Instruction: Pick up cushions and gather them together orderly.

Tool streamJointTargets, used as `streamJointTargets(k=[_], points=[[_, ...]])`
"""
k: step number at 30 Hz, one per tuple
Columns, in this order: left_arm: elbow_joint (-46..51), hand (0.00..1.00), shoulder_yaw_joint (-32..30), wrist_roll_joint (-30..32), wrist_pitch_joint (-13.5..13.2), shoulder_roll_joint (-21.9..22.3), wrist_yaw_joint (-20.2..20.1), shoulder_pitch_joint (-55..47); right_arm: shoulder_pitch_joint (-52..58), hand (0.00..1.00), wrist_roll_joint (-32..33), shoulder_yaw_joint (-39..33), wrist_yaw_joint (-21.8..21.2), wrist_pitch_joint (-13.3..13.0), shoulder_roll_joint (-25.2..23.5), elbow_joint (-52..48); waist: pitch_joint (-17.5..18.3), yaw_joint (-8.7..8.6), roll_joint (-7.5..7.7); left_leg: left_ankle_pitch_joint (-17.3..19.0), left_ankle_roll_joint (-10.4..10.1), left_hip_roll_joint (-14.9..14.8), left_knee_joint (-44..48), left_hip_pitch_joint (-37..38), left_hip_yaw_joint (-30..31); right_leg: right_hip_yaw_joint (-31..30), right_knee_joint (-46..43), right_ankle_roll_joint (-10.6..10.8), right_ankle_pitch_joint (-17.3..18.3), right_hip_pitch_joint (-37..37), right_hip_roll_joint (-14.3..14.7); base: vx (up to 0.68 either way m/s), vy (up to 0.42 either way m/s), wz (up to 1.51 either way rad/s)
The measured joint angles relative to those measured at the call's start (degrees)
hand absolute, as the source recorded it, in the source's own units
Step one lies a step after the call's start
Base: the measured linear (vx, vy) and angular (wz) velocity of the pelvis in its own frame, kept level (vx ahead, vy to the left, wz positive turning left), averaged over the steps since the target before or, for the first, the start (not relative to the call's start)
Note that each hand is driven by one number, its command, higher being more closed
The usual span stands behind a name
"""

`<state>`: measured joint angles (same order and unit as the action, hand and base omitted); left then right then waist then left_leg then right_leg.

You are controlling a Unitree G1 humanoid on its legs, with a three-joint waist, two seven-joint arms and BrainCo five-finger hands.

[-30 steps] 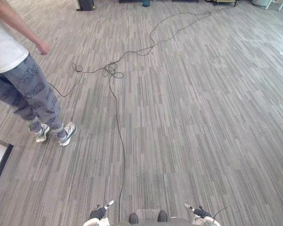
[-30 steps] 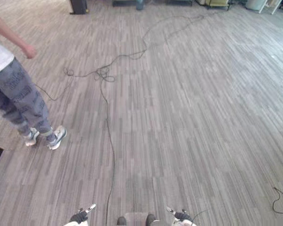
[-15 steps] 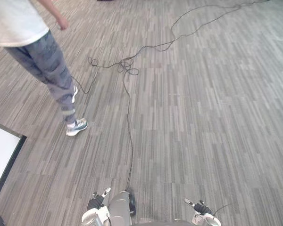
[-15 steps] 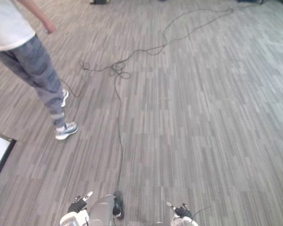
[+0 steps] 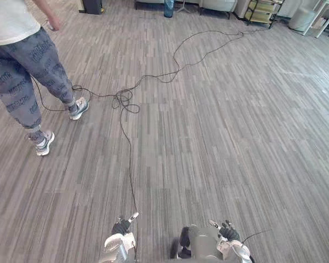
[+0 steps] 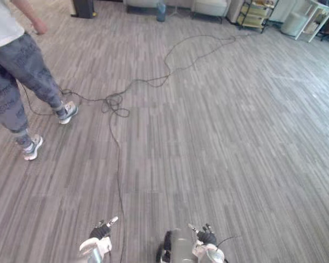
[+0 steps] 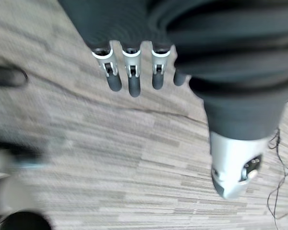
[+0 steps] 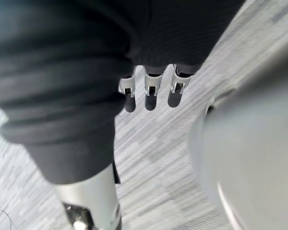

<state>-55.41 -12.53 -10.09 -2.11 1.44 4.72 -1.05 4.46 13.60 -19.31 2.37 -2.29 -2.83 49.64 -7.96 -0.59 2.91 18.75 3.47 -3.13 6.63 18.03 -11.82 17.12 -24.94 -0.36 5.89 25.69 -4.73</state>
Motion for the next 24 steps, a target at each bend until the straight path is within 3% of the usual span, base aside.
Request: streamJointTargets(k=[1, 3, 4, 5, 7, 8, 9, 10, 11, 13, 15, 16, 17, 18, 19, 20, 22, 23, 24], points=[[-1.57, 0.00, -0.10, 0.10, 0.09, 0.39, -0.02, -0.43, -1.64, 0.00, -0.15, -0.35, -0.06, 0.09, 2.13, 2.58, 0.05, 0.32, -2.99, -1.36, -2.20, -2.74, 0.80, 1.61, 3.67, 0.56, -1.04, -4.49, -1.63, -1.45, 2.32, 0.79, -0.246, 0.23], [-1.56, 0.00, -0.30, 0.20, 0.12, 0.90, -0.06, -0.33, -2.50, 0.00, -0.15, -1.37, 0.04, 0.03, 2.46, 3.18, -0.55, 0.39, -4.22, -4.11, -5.93, -3.50, 4.02, 0.41, 7.19, 1.18, -3.64, -6.03, 1.50, -1.51, 2.47, 0.67, -0.230, 0.07], [-1.42, 0.00, -2.20, 1.09, 0.12, 1.69, -0.09, -0.39, -2.51, 0.00, -0.14, -1.98, 0.01, 0.06, 2.82, 2.93, -0.27, 0.28, -5.52, -7.81, -7.95, -4.17, 11.58, -2.39, 10.25, 1.88, -4.61, -6.76, 4.05, -3.12, 3.37, 0.66, -0.233, 0.05], [-1.40, 0.00, -2.30, 1.12, 0.13, 1.72, -0.10, -0.31, -2.45, 0.00, -0.13, -1.89, 0.04, 0.07, 2.80, 2.94, -0.30, 0.17, -5.63, -9.72, -9.38, -4.29, 16.14, -4.04, 11.19, 1.83, -3.93, -6.70, 4.81, -4.42, 3.86, 0.66, -0.212, -0.06], [-0.52, 0.00, -2.47, 1.09, 0.13, 1.97, -0.22, -0.77, -2.05, 0.00, -0.09, -0.72, 0.21, 0.07, 2.76, 2.96, -0.70, 0.45, -5.86, -17.35, -14.38, -5.17, 37.66, -13.07, 12.73, 0.15, 1.75, -6.97, 7.17, -11.79, 6.03, 0.48, -0.104, -0.19], [0.22, 0.00, -2.70, 1.09, 0.13, 2.11, -0.40, -0.75, -2.14, 0.00, -0.09, -0.58, 0.27, 0.11, 2.66, 3.00, -1.13, 0.59, -5.90, -15.24, -13.51, -5.98, 44.27, -16.07, 11.39, -0.44, 3.44, -7.09, 7.45, -14.48, 6.92, 0.63, -0.078, -0.44], [2.05, 0.00, -2.89, 1.04, -0.04, 1.80, -0.47, -0.77, -2.17, 0.00, 0.00, 0.50, 0.42, 0.20, 2.14, 3.07, -1.94, 1.29, -5.16, -9.94, -10.11, -7.58, 52.29, -20.92, 8.16, -2.35, 6.44, -7.47, 8.16, -19.98, 8.00, 0.49, -0.038, -0.53], [3.02, 0.00, -2.84, 1.00, -0.09, 1.34, -0.49, -0.90, -2.13, 0.00, 0.04, 1.07, 0.48, 0.33, 1.46, 3.12, -2.13, 2.01, -4.40, -7.40, -8.88, -7.88, 53.49, -23.56, 5.87, -3.75, 8.01, -7.49, 8.51, -22.76, 8.08, 0.67, -0.038, -0.87], [4.45, 0.00, -2.84, 0.92, -0.28, 0.77, -0.50, -1.24, -2.13, 0.00, 0.17, 1.92, 0.50, 0.41, 0.44, 3.10, -2.11, 2.83, -3.39, -3.71, -6.95, -8.48, 50.67, -29.03, 1.31, -6.43, 11.37, -7.02, 8.82, -27.76, 8.00, 0.38, -0.012, -0.77], [5.58, 0.00, -2.89, 0.84, -0.57, 1.22, -0.44, -1.68, -2.17, 0.00, 0.23, 2.00, 0.52, 0.60, -0.32, 3.10, -2.16, 3.65, -3.02, -1.93, -6.01, -8.53, 43.21, -32.48, -1.39, -8.91, 13.14, -6.19, 9.20, -30.69, 7.58, 0.44, 0.055, -0.93], [6.43, 0.00, -3.33, 0.84, -1.27, 1.72, -0.42, -2.29, -2.23, 0.00, 0.30, 1.69, 0.55, 0.56, -1.08, 2.79, -1.77, 4.11, -3.75, -3.36, -6.66, -6.28, 24.71, -36.59, -0.26, -13.10, 15.12, -3.63, 11.82, -35.26, 5.84, 0.57, 0.196, -1.10], [6.53, 0.00, -3.33, 0.81, -1.40, 1.80, -0.42, -2.37, -2.14, 0.00, 0.26, 1.67, 0.57, 0.53, -1.09, 2.72, -1.70, 4.15, -3.77, -5.52, -7.14, -5.36, 20.92, -37.61, 1.49, -14.32, 15.34, -3.20, 12.74, -36.31, 5.21, 0.59, 0.288, -1.02], [6.85, 0.00, -3.29, 0.77, -1.48, 1.59, -0.43, -2.62, -1.74, 0.00, 0.26, 1.83, 0.71, 0.64, -1.44, 2.96, -1.14, 4.59, -2.76, -11.13, -8.19, -3.43, 17.86, -38.04, 3.76, -17.02, 15.44, -1.97, 14.40, -37.59, 3.38, 0.50, 0.270, -0.95], [6.86, 0.00, -3.31, 0.84, -1.49, 1.26, -0.39, -3.19, -1.18, 0.00, 0.23, 2.76, 0.75, 0.67, -1.37, 3.16, 0.20, 4.72, -2.19, -13.43, -7.55, -1.82, 17.91, -38.00, 4.36, -19.44, 15.85, -1.51, 14.71, -37.86, 2.05, 0.65, 0.352, -0.91], [6.81, 0.00, -3.23, 0.92, -1.48, 0.71, -0.39, -3.09, -0.80, 0.00, 0.19, 3.72, 0.59, 0.78, -1.31, 3.46, 1.14, 4.32, -1.35, -10.61, -6.94, -1.14, 19.05, -38.22, 2.87, -21.39, 15.73, -1.93, 13.92, -37.66, 0.91, 0.68, 0.355, -0.65], [6.99, 0.00, -3.18, 0.94, -1.52, 0.75, -0.42, -3.16, -0.66, 0.00, 0.15, 3.85, 0.61, 0.77, -1.32, 3.45, 1.24, 4.05, -1.19, -9.73, -4.84, -1.45, 21.26, -38.24, 2.00, -23.24, 14.88, -1.17, 12.10, -37.32, 0.24, 0.79, 0.432, -0.64], [7.22, 0.00, -3.20, 0.99, -1.21, -0.19, -0.38, -3.27, 0.06, 0.00, -0.08, 4.44, 0.28, 1.11, -0.96, 3.18, 2.19, 4.35, 0.48, -7.52, -2.19, -1.81, 24.87, -34.93, -1.27, -28.07, 9.56, 2.25, 7.54, -36.32, -1.34, 0.67, 0.354, -0.98], [6.96, 0.00, -3.20, 0.99, -1.22, -0.31, -0.37, -3.48, 0.11, 0.00, -0.09, 4.90, 0.19, 1.06, -1.07, 2.86, 2.26, 4.44, 0.58, -7.41, -1.99, -1.94, 24.64, -32.89, -2.06, -28.57, 6.09, 3.14, 5.98, -35.26, -1.32, 0.52, 0.224, -1.46], [6.03, 0.00, -3.13, 0.98, -1.27, -0.46, -0.35, -3.83, 0.07, 0.00, -0.17, 6.08, -0.15, 0.84, -0.70, 2.65, 1.82, 4.79, -0.15, -7.04, -1.38, -2.67, 22.95, -28.29, -3.70, -29.00, -5.77, 6.60, 2.18, -30.53, -0.64, 0.46, 0.166, -1.89]])
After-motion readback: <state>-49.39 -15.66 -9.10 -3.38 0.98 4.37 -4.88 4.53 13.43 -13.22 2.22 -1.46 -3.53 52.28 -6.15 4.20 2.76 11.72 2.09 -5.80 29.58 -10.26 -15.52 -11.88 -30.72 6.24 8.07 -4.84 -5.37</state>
